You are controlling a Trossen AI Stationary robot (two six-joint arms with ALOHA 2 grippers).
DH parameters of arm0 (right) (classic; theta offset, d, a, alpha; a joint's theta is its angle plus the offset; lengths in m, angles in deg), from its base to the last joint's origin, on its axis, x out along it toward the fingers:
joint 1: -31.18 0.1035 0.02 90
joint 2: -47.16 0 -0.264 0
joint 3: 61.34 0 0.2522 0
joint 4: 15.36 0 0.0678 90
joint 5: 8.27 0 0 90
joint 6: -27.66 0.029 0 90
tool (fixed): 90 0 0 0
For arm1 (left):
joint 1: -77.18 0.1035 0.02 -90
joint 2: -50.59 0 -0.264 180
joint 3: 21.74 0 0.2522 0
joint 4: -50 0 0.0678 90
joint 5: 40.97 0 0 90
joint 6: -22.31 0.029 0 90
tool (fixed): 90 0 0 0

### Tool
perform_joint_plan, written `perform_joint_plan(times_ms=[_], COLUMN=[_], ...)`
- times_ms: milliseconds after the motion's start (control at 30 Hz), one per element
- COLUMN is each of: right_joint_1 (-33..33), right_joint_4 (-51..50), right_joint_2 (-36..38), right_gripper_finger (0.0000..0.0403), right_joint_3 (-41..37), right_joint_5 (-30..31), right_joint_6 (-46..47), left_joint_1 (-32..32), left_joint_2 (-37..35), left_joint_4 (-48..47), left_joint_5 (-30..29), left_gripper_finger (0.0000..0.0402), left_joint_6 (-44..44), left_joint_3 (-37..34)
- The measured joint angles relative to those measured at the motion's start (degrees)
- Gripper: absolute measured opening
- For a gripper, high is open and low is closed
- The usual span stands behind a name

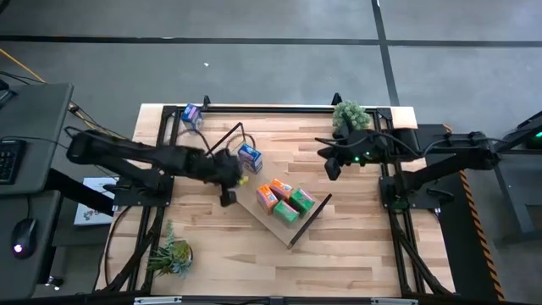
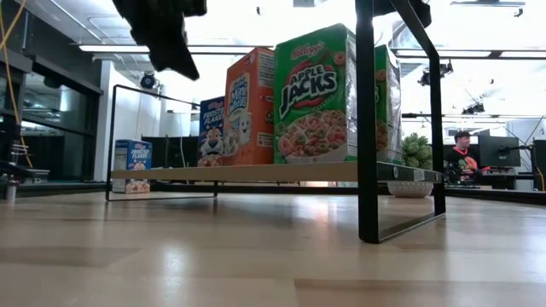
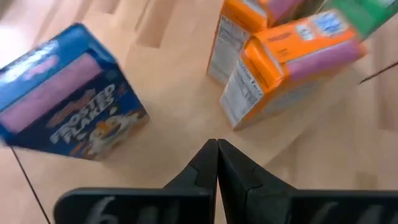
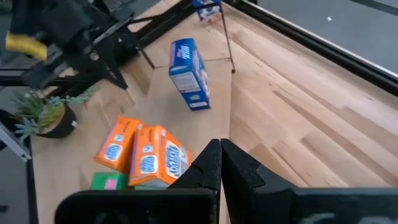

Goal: Stack cereal on shelf
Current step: Adjust the cereal boxes on the shelf

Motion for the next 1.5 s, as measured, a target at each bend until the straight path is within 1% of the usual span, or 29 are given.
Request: perform_joint_plan(times_ms=[100, 167, 367, 533, 767, 1000, 1200, 1500], right_joint_1=[-0.8, -1.0, -1.0, -1.0, -1.0, -1.0, -1.0, -1.0], right_joint_4=[-0.9, -1.5, -1.9, -1.9, -1.9, -1.9, -1.9, -1.9], right_joint_2=[0.0, 0.0, 0.0, 0.0, 0.1, 0.1, 0.1, 0.1], right_gripper_finger=[0.0000, 0.0000, 0.0000, 0.0000, 0.0000, 0.0000, 0.0000, 0.0000], right_joint_3=[0.0, 0.0, 0.0, 0.0, 0.0, 0.0, 0.0, 0.0], right_joint_5=[-0.6, -0.6, -0.6, -0.6, -0.5, -0.2, -0.2, 1.4], right_joint_6=[-0.2, -0.1, 0.2, 0.2, 0.2, 0.2, 0.2, -0.2], left_joint_1=[-2.8, -3.9, -4.5, -4.5, -4.3, -4.3, -4.6, -6.0], left_joint_2=[3.4, 4.4, 4.7, 5.5, 8.0, 10.4, 10.6, 10.6], left_joint_4=[4.8, 10.1, 22.7, 30.2, 33.7, 36.0, 36.2, 36.8], left_joint_5=[-6.7, -8.6, -9.2, -9.3, -7.1, -6.9, -5.1, -5.5], left_gripper_finger=[0.0000, 0.0000, 0.0000, 0.0000, 0.0000, 0.0000, 0.0000, 0.0000], left_joint_6=[0.0, -0.4, -5.1, -4.7, -5.4, -6.7, -9.0, -10.1], left_joint_3=[-1.2, -3.6, -11.2, -13.6, -15.4, -15.5, -15.4, -15.4])
